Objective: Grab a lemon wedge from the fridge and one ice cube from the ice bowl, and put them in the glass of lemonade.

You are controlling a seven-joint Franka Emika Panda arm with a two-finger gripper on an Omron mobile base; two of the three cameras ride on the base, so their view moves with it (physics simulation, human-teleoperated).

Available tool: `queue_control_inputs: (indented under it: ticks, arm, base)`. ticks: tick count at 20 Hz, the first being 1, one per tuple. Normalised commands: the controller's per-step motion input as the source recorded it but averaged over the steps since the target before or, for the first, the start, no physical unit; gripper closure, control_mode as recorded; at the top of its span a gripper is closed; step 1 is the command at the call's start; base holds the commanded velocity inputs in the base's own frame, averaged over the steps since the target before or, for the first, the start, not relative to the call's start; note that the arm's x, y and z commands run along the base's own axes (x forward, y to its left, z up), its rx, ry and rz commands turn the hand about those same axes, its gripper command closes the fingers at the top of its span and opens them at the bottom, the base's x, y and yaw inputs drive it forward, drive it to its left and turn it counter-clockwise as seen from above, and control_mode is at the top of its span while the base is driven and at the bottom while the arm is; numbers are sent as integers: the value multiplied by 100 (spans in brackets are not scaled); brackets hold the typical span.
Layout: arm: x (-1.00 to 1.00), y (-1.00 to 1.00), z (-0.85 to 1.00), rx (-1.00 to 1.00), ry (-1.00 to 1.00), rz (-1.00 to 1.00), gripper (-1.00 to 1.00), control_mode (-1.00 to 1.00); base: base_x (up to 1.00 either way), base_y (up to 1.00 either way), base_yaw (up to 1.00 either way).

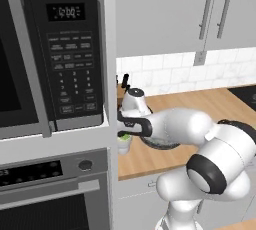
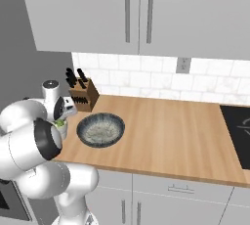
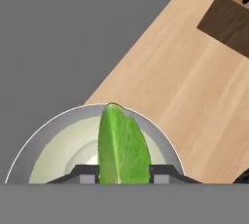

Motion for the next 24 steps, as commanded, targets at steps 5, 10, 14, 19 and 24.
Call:
queue_control_inputs:
  ticks: [5,10,14,19,24]
  arm:
    - [-10,0,29,0,-3,-2,-100,-100]
    - [-6,-3,47,0,-3,-2,-100,-100]
    - [0,-69,26,1,-1,-4,-100,-100]
    - [-23,-100,12,9,5,-27,-100,-100]
    - [-7,-100,-1,12,25,-53,-100,-100]
  base:
    - [0,0,0]
    - [0,0,0]
    - [0,0,0]
    - [0,0,0]
    - [0,0,0]
